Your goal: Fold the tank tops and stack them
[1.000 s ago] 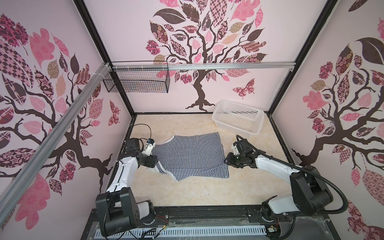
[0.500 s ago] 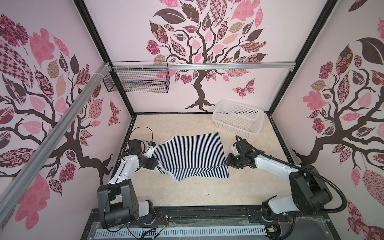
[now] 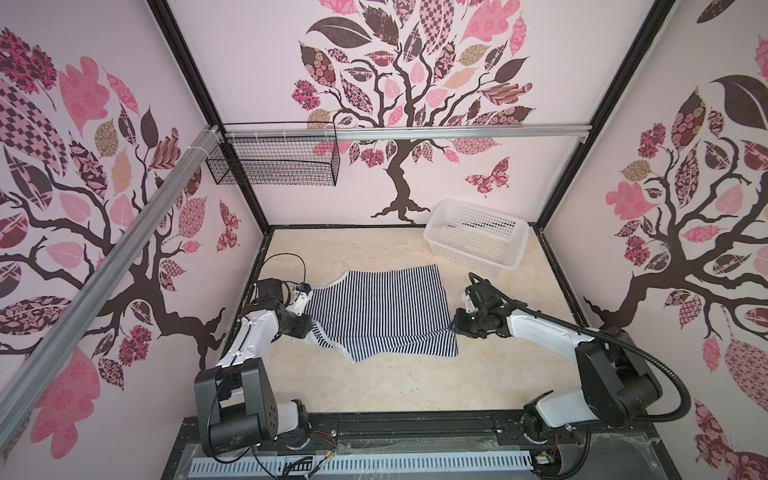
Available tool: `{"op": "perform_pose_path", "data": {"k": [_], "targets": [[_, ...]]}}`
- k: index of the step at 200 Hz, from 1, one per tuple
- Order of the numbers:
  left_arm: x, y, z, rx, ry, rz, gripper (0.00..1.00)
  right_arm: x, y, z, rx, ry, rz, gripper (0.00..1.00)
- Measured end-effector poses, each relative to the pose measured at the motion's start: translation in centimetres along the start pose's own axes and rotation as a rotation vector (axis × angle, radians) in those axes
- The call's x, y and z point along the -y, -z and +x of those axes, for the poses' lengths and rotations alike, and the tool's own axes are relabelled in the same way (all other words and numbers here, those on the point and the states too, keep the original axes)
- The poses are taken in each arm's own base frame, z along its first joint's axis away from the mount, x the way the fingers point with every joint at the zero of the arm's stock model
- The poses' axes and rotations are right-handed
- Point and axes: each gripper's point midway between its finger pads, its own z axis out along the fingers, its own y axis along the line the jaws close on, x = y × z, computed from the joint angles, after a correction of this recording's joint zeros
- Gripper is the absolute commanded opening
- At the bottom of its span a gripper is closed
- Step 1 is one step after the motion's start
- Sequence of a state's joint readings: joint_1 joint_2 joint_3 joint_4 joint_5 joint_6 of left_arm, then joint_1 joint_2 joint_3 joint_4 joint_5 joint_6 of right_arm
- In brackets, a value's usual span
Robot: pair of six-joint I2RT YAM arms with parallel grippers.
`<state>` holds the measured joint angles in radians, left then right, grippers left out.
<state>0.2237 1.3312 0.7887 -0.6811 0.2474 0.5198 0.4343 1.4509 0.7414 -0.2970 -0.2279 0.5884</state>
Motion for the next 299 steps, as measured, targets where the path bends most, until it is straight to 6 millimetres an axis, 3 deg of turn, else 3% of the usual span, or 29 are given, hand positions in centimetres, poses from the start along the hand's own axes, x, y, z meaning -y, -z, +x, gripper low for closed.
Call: {"op": "perform_pose_path", "data": {"k": [39, 68, 109, 167, 175, 207, 238, 263, 299], "targets": [[0.0, -0.1, 0.0, -0.001, 0.007, 0.002, 0.38, 0.1, 0.0, 0.2, -0.001, 0.017, 0.014, 0.22], [0.2, -0.6, 0.0, -0.012, 0.017, 0.011, 0.35, 0.0, -0.1, 0.3, -0.002, 0.019, 0.013, 0.00], [0.1, -1.2, 0.2, -0.033, 0.030, 0.011, 0.31, -0.2, 0.3, 0.7, -0.009, 0.031, 0.012, 0.00], [-0.6, -1.6, 0.3, -0.047, 0.044, -0.019, 0.25, -2.9, 4.7, 1.2, 0.055, 0.083, -0.066, 0.00], [-0.7, -1.6, 0.3, -0.049, 0.045, -0.021, 0.28, -3.4, 5.2, 1.7, 0.053, 0.096, -0.078, 0.00], [-0.6, -0.5, -0.2, -0.023, 0.042, -0.033, 0.65, -4.7, 6.6, 3.3, 0.048, 0.119, -0.113, 0.00], [-0.3, 3.5, -2.1, 0.105, 0.000, -0.104, 0.74, -4.3, 6.9, 4.8, 0.036, 0.108, -0.120, 0.00], [1.4, 6.3, -2.9, 0.174, -0.072, -0.114, 0.73, -3.0, 6.4, 6.1, 0.015, 0.085, -0.101, 0.00], [8.6, 7.2, -2.2, 0.197, -0.341, -0.016, 0.73, -2.3, 6.5, 6.8, 0.008, 0.068, -0.094, 0.00]]}}
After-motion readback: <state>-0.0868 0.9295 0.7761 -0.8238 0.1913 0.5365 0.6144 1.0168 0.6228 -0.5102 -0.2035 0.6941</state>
